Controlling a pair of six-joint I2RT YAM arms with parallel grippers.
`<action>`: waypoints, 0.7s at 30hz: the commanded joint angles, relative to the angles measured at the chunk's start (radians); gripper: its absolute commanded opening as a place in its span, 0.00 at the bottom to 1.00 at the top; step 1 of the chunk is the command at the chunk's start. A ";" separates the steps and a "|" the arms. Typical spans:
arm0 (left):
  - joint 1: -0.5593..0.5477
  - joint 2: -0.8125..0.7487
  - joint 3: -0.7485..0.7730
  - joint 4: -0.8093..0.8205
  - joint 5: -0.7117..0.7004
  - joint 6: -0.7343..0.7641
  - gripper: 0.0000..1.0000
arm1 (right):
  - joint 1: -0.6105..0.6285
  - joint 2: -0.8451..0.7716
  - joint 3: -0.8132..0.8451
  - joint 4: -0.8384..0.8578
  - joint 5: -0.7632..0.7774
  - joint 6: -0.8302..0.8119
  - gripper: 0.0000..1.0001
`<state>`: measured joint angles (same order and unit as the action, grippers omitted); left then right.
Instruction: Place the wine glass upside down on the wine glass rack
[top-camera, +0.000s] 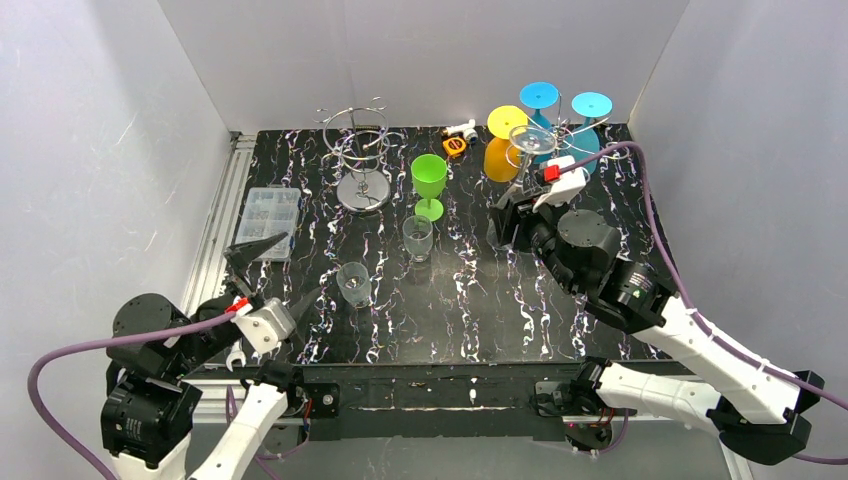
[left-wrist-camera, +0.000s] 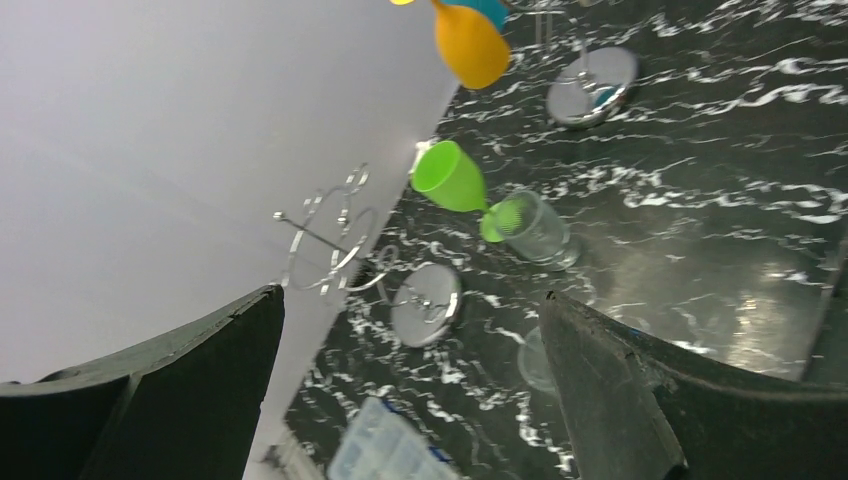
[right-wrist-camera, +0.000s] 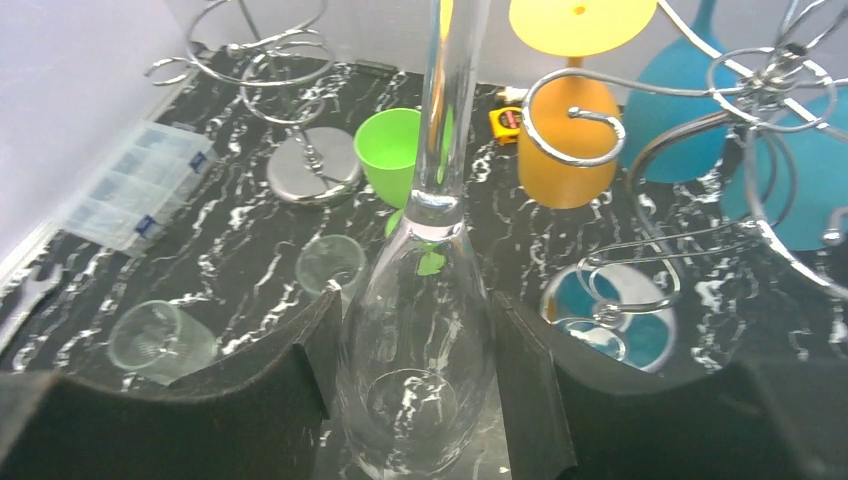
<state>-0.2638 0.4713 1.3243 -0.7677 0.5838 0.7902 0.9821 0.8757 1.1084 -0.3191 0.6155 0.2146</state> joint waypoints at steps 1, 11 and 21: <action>0.001 0.014 -0.018 -0.030 0.075 -0.171 0.98 | -0.008 -0.015 0.004 0.058 0.094 -0.126 0.12; 0.001 0.127 -0.061 0.301 0.105 -0.258 0.95 | -0.036 0.017 0.002 -0.050 -0.329 -0.173 0.17; -0.029 0.426 0.125 0.386 0.419 -0.127 0.74 | -0.035 0.219 0.220 -0.168 -0.926 -0.067 0.20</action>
<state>-0.2653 0.8455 1.4071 -0.4286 0.8474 0.6060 0.9443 1.0660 1.2324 -0.4877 -0.0494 0.1062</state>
